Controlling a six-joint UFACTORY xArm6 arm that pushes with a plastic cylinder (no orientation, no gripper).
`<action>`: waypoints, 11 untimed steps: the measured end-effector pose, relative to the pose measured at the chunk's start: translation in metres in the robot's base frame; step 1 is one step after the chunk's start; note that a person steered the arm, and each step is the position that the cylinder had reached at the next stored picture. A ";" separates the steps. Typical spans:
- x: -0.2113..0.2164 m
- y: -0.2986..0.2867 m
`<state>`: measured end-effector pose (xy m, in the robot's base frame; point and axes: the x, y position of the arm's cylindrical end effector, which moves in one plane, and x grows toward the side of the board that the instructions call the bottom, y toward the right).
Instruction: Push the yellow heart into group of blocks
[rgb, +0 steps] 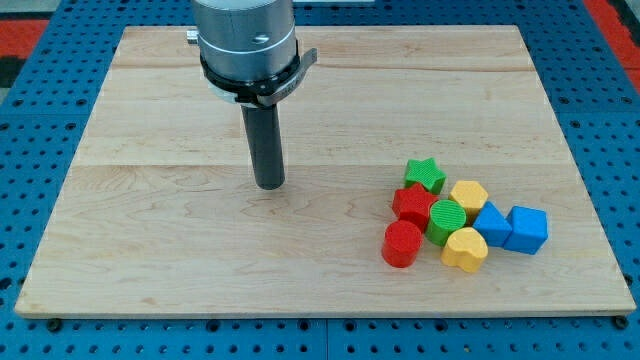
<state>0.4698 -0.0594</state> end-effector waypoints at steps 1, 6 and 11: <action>-0.003 -0.002; 0.021 0.305; 0.118 0.215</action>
